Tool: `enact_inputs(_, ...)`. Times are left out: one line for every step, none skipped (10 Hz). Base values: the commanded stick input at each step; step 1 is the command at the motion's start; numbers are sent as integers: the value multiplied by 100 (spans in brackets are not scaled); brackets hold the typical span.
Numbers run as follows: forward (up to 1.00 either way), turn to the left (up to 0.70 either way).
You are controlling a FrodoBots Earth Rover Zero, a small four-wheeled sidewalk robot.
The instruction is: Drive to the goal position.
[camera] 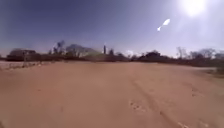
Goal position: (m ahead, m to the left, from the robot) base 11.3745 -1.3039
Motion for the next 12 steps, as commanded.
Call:
enact_inputs(100,0)
enact_inputs(100,0)
enact_inputs(100,0)
enact_inputs(100,0)
enact_inputs(100,0)
enact_inputs(100,0)
enact_inputs(100,0)
enact_inputs(100,0)
enact_inputs(100,0)
enact_inputs(100,0)
enact_inputs(100,0)
enact_inputs(100,0)
